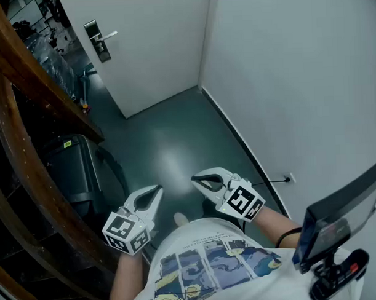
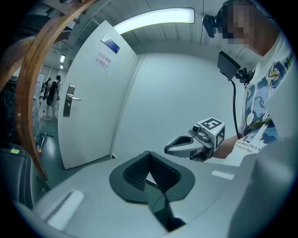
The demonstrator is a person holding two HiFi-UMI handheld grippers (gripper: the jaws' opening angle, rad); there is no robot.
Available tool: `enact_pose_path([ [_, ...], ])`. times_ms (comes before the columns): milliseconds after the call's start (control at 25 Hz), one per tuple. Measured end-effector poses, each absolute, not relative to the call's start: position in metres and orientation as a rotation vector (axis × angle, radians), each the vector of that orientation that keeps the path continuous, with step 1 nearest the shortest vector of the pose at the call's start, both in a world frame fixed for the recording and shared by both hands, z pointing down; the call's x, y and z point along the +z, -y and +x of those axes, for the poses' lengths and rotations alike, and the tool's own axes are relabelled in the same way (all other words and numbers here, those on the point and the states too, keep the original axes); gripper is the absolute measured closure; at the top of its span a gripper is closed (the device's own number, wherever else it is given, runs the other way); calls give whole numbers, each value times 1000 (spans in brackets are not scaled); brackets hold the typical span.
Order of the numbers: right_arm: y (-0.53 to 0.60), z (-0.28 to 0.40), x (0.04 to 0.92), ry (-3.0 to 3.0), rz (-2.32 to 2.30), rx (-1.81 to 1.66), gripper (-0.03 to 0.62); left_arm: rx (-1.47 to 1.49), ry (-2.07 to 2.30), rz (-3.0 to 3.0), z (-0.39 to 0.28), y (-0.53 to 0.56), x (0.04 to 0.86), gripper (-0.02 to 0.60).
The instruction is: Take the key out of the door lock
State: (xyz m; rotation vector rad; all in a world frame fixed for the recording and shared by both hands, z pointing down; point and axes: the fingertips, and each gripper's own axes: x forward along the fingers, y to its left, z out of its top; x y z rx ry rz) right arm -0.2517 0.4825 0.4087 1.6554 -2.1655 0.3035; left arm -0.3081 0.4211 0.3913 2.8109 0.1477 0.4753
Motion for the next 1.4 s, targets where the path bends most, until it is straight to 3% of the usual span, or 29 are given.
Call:
enact_pose_path([
  [840,-432,-278,413,2182,1631,377,586,374,-21,2800,-343,-365,388,575],
  [1400,-317,-184,427,2277,1534,320,576,453,157,2762,-264,-254,406,575],
])
